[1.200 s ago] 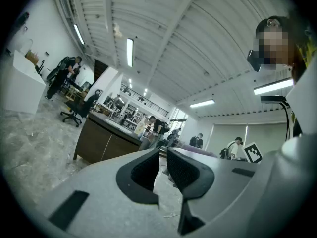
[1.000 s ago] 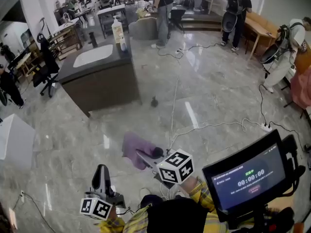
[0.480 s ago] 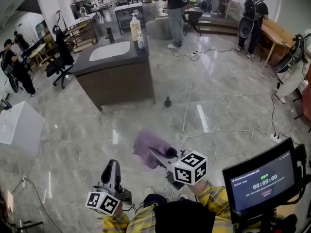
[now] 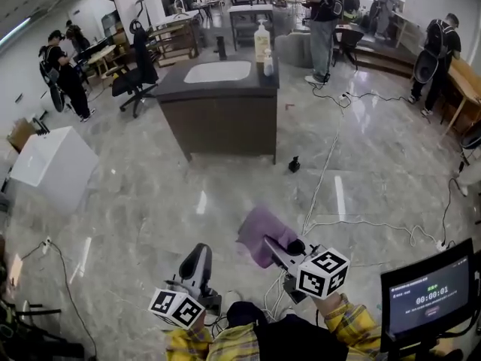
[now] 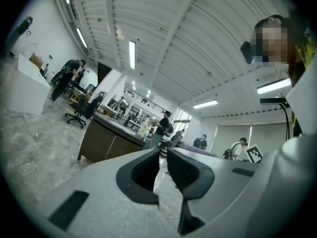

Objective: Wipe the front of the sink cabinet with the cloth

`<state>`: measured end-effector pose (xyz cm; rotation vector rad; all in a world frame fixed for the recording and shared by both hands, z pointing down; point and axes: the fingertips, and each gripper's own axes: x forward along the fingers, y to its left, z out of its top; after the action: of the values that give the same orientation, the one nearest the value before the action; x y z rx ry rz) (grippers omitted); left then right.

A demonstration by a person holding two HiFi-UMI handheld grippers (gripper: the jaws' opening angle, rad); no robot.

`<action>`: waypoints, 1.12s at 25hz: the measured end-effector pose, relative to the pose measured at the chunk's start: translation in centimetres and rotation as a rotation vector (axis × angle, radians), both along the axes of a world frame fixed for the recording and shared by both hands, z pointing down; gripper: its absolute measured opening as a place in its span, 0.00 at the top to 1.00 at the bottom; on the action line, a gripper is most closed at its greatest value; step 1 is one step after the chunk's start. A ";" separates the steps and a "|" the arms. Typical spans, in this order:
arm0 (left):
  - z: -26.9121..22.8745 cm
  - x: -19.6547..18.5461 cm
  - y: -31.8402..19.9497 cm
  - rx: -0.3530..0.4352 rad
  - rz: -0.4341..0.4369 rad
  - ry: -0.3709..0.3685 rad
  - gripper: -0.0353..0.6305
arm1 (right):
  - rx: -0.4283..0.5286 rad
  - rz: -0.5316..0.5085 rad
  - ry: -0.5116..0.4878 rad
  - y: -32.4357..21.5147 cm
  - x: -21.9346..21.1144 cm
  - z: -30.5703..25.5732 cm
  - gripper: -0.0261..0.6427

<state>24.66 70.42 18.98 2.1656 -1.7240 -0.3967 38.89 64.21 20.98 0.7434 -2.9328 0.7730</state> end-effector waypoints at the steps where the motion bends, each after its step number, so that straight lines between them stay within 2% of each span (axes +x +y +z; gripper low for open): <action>1: 0.1 -0.4 0.0 0.000 -0.006 0.002 0.88 | 0.000 -0.005 0.000 -0.1 -0.4 0.1 0.86; 18: 0.4 -14.5 -0.4 -0.004 -0.062 0.004 0.88 | -0.007 -0.077 0.016 -2.1 -15.3 0.2 0.86; 28: 1.0 -22.0 2.1 -0.010 -0.101 0.019 0.88 | -0.020 -0.120 0.026 -0.6 -23.6 1.0 0.86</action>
<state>2.63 72.49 20.01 2.0668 -1.8260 -0.4316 15.33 63.60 21.95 0.5655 -2.9096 0.7748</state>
